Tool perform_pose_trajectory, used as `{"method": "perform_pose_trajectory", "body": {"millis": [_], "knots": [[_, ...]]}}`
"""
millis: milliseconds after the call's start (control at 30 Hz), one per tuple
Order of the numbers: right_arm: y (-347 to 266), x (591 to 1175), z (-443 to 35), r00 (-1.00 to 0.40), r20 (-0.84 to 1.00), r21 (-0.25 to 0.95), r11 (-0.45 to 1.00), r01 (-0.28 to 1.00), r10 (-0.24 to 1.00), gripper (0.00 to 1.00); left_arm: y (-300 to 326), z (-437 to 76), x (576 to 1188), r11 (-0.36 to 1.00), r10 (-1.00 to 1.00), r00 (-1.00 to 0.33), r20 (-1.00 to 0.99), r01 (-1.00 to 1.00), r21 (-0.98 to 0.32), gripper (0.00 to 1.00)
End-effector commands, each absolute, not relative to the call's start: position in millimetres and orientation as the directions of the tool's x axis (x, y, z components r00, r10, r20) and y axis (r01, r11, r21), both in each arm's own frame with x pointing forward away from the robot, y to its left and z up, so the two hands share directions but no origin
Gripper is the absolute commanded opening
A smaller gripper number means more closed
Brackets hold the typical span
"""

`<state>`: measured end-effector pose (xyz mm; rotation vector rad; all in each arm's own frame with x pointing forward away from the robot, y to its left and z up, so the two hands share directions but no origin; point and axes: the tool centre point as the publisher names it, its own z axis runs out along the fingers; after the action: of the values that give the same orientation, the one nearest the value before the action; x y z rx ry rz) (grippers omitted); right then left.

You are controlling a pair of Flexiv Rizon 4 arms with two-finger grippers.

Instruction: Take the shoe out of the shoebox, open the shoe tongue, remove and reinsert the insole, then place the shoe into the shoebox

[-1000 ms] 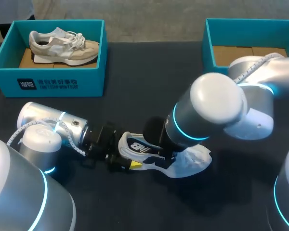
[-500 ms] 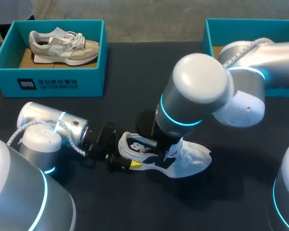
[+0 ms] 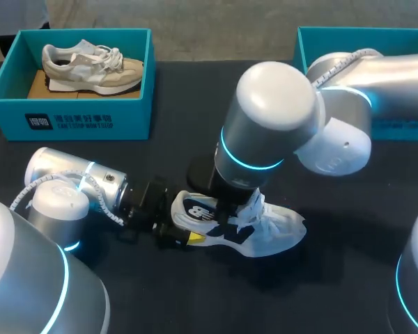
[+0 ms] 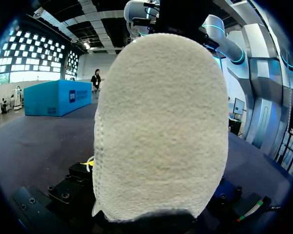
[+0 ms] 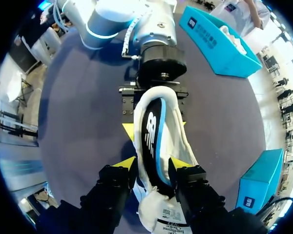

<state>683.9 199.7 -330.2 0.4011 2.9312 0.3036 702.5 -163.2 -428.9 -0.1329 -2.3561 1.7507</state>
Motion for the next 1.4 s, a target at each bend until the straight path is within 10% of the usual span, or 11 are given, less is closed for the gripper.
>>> {"method": "perform_pose_trajectory", "body": {"millis": [33,1400], "knots": [[199.3,684.6,-330.3,-0.950,-0.118,0.245,0.936,0.254,0.289,0.42,-164.2,-431.3,704.1,0.296,0.191,-0.976,0.109,-0.049,-0.954,0.00],[228.7,701.1,-360.6,-0.941,0.079,0.307,0.890,0.337,0.329,0.43,-164.2,-431.3,704.1,0.296,0.191,-0.976,0.109,-0.049,-0.954,0.00]]}}
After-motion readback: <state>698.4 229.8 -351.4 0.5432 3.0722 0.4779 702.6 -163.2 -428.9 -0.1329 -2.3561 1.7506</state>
